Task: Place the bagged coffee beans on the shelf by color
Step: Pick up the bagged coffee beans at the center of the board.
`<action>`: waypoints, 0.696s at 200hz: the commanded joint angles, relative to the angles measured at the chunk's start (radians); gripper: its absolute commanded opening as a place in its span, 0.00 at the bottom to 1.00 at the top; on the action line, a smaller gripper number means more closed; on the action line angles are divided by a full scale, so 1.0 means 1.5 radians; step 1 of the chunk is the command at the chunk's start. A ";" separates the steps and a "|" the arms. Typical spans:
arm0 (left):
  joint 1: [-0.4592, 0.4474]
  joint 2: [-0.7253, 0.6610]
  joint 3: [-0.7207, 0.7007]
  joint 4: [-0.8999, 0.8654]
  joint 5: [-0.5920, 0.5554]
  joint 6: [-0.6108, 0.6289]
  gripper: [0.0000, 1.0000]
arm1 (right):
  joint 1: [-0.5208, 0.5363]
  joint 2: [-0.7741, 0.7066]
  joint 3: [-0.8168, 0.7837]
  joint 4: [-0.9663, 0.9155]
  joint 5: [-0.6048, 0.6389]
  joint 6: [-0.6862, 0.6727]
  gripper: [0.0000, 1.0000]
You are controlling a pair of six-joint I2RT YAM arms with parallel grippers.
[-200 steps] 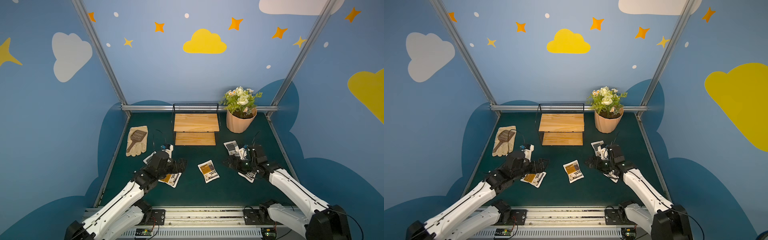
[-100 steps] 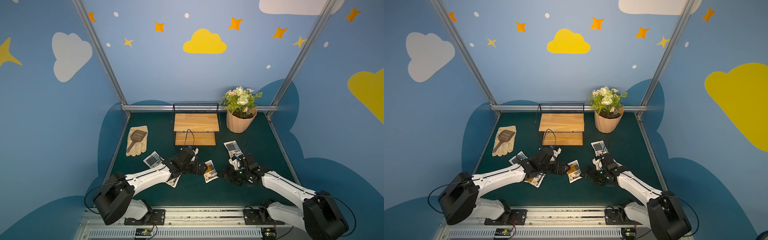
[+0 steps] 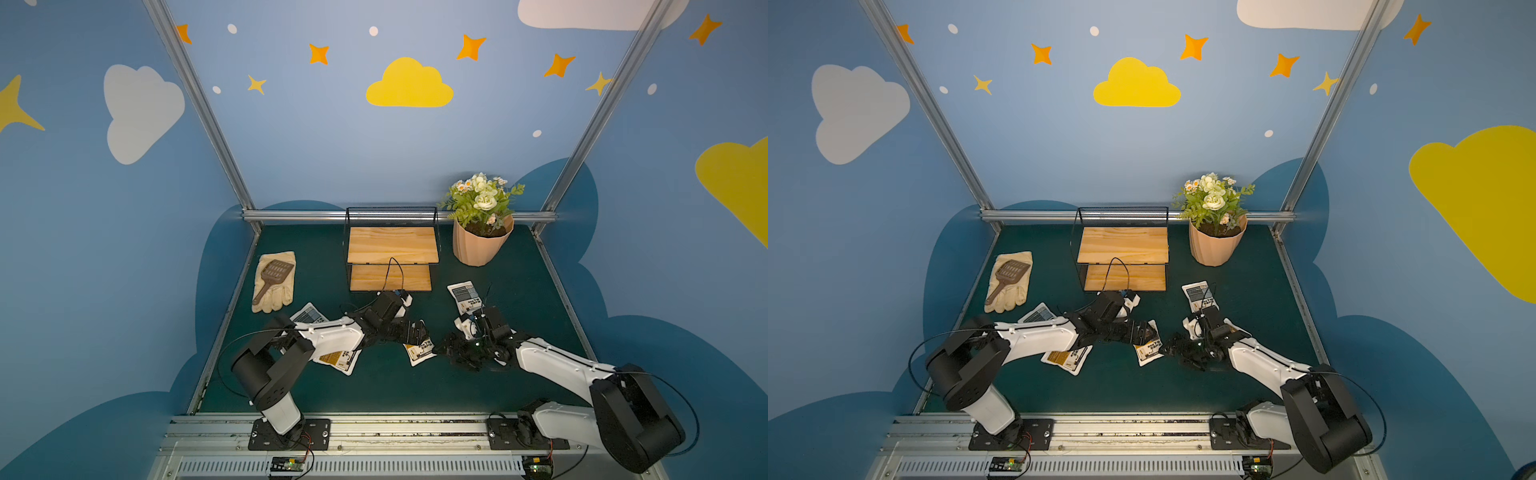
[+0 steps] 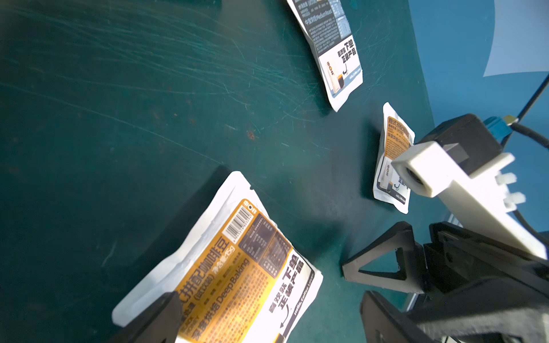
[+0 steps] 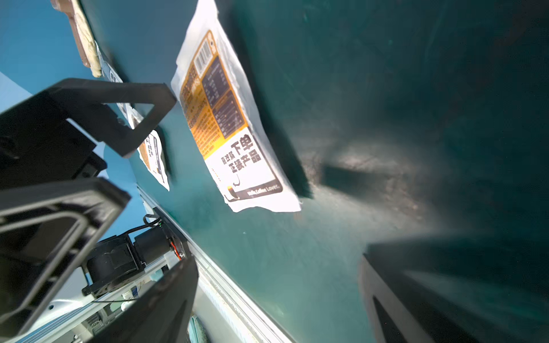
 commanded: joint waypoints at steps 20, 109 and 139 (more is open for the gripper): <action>0.015 0.010 -0.032 0.059 0.005 -0.015 1.00 | 0.002 0.048 -0.002 0.053 -0.008 0.005 0.86; 0.031 0.032 -0.068 0.105 0.014 -0.032 1.00 | 0.001 0.149 0.022 0.127 -0.040 0.015 0.67; 0.031 0.031 -0.075 0.110 0.014 -0.034 1.00 | 0.000 0.169 0.032 0.137 -0.050 0.011 0.45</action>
